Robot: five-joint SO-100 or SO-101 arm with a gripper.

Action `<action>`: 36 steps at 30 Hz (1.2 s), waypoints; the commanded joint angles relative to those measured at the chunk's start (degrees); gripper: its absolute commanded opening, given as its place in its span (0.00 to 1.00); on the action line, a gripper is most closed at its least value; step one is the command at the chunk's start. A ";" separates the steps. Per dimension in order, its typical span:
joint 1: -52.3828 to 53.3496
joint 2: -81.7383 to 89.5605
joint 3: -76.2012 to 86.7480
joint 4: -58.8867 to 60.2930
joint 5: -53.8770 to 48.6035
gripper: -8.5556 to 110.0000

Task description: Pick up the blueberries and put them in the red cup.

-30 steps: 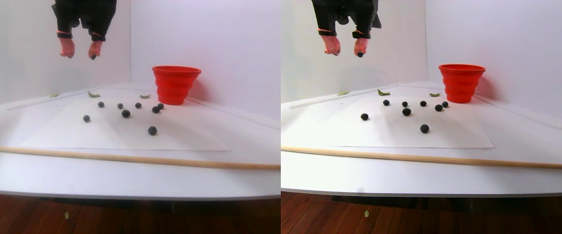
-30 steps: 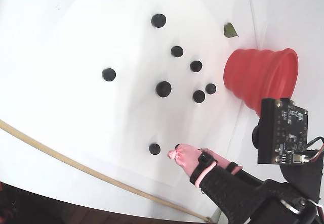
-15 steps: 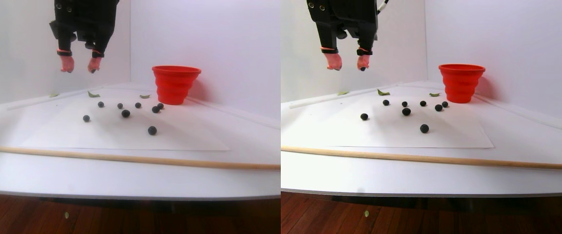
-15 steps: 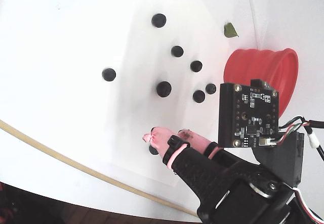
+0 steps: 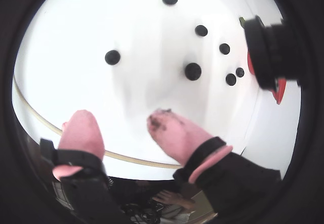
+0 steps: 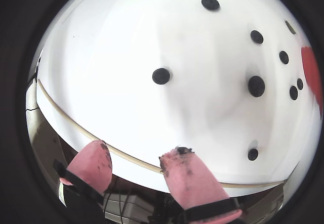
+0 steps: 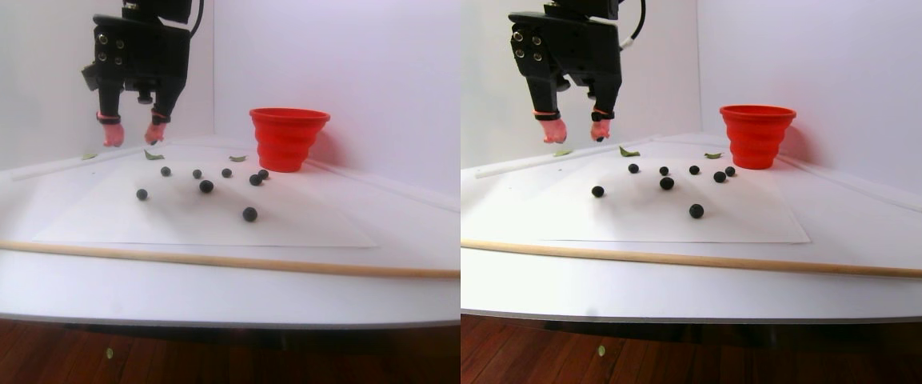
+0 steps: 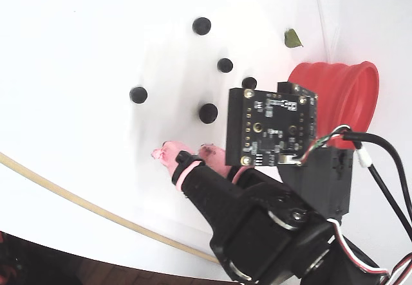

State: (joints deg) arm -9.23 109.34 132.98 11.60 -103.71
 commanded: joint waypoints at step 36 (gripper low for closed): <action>-1.67 -20.83 -10.46 -18.98 -5.45 0.25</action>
State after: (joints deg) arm -9.67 88.15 126.12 -5.89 -108.63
